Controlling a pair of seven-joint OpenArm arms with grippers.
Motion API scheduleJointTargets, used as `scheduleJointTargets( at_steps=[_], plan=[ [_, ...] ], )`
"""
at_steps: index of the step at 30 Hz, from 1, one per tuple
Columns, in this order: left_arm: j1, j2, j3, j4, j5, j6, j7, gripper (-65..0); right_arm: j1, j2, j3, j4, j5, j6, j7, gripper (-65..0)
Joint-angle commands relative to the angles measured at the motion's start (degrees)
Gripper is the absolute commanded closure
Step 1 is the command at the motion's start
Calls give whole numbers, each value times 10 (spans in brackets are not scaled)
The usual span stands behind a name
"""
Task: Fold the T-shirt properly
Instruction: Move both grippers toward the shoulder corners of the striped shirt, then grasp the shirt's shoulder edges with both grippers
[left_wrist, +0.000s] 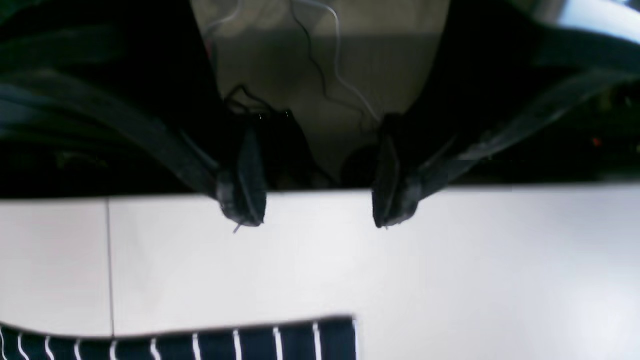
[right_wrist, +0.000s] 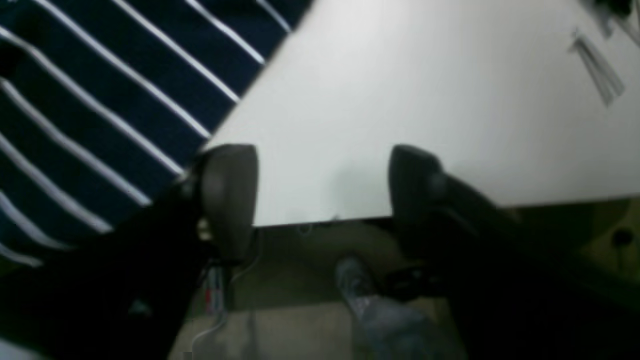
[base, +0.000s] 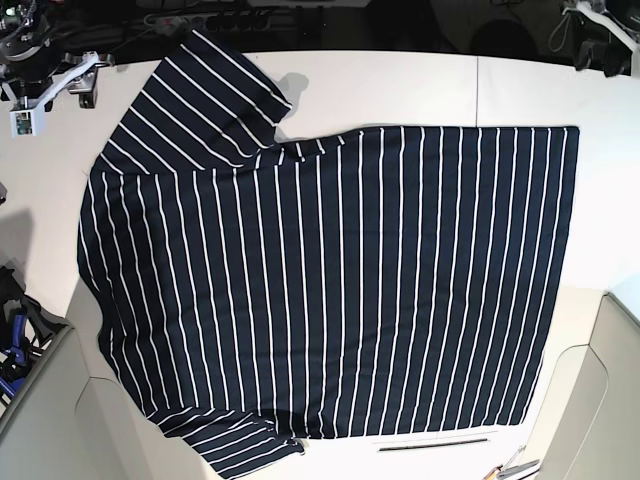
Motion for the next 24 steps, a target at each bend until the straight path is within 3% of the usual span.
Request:
scheduleJointTargets(
  at_steps=[1, 3, 5, 13, 16, 24],
  plan=[
    [-2, -9, -6, 6, -4, 0, 24, -379, 6, 6, 5, -6, 13, 5, 9, -412],
    [-41, -8, -6, 6, -7, 7, 108, -379, 22, 6, 5, -37, 37, 25, 6, -412],
    [-73, -10, -6, 6, -13, 14, 152, -379, 43, 6, 5, -66, 62, 56, -2, -412],
    [-135, -30, -6, -25, -52, 12, 152, -385, 71, -49, 3, -118, 130, 128, -32, -411],
    [-151, -46, -6, -57, -69, 12, 149, -444, 71, -72, 2, -118, 143, 145, -32, -411],
    [-219, -81, -6, -149, -84, 11, 145, -469, 71, -104, -18, -118, 162, 145, -32, -411]
  ],
)
